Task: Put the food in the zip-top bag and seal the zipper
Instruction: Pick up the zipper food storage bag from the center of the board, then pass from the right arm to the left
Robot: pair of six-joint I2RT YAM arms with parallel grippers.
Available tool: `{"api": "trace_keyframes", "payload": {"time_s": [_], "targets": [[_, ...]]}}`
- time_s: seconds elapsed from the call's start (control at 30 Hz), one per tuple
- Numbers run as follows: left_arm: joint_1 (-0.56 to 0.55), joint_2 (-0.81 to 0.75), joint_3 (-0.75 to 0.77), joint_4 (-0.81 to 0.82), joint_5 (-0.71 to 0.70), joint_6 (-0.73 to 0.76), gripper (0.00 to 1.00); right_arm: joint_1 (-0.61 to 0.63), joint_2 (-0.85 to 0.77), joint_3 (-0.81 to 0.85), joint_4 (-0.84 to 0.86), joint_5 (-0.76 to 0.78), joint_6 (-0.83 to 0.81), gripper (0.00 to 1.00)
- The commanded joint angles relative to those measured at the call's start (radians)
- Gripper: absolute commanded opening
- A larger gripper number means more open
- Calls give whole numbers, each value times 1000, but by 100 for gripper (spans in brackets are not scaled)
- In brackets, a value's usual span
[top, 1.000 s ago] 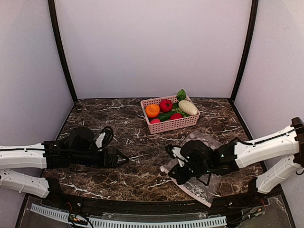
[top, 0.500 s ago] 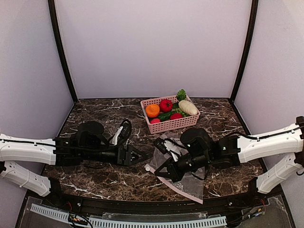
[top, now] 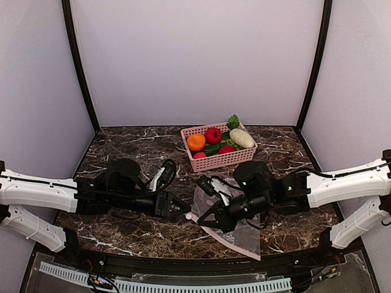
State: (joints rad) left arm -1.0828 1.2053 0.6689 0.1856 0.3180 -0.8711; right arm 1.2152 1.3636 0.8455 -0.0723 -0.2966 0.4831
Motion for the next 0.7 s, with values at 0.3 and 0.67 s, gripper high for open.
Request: {"api": "trace_keyframes", "payload": {"time_s": [0.3,0.67], "targets": [[-14,16,27,15,18,-3,19,-13,-24,17,21,-21,-4,0],[-17,12,17,60,35,-26,1,-18,-38,10,15,4,3,6]]}}
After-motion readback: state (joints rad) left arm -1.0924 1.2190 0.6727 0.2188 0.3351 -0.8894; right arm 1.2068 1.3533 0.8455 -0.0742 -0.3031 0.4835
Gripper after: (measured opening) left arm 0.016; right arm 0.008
